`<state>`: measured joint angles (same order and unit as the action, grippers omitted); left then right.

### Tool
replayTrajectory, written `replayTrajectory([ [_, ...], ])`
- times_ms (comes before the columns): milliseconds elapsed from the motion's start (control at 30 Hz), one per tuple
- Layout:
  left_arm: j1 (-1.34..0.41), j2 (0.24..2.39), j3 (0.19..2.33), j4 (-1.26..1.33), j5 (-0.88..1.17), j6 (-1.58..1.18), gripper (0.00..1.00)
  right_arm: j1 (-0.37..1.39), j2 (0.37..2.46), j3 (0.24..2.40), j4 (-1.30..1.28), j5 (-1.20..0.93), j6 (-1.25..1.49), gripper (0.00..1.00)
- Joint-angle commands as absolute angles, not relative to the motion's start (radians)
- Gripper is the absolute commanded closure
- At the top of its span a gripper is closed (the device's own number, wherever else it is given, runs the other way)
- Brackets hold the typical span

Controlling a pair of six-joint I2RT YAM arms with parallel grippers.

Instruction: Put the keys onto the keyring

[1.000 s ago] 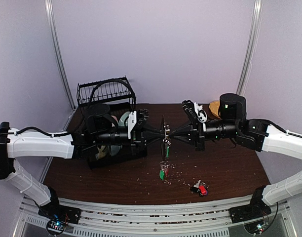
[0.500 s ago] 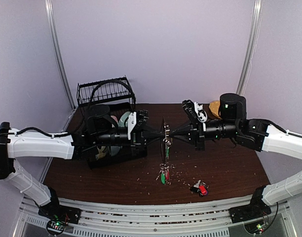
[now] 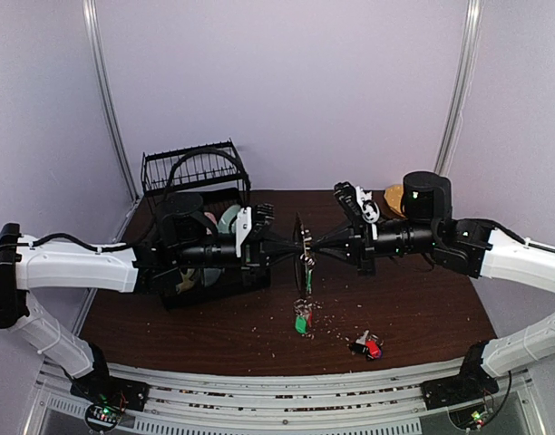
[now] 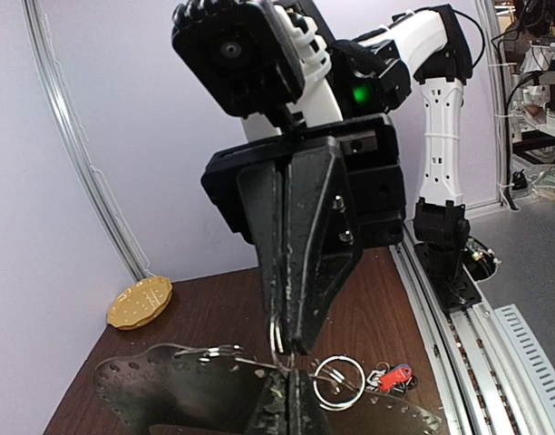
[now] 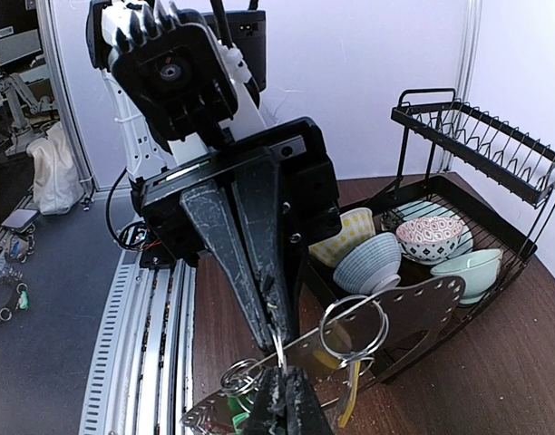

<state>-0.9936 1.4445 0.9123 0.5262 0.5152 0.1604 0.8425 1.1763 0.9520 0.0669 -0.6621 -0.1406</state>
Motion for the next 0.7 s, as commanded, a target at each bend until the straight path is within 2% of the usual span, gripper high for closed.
replayTrajectory([
  [0,-1.002,1.456,0.94,0.615,0.532,0.19,1.0,0.851,1.181,0.947,0.12,-0.678,-0.113,1.0],
  [667,-1.002,1.47,0.957,0.606,0.56,0.212,1.0,0.85,1.157,0.932,0.112,-0.663,-0.1,1.0],
])
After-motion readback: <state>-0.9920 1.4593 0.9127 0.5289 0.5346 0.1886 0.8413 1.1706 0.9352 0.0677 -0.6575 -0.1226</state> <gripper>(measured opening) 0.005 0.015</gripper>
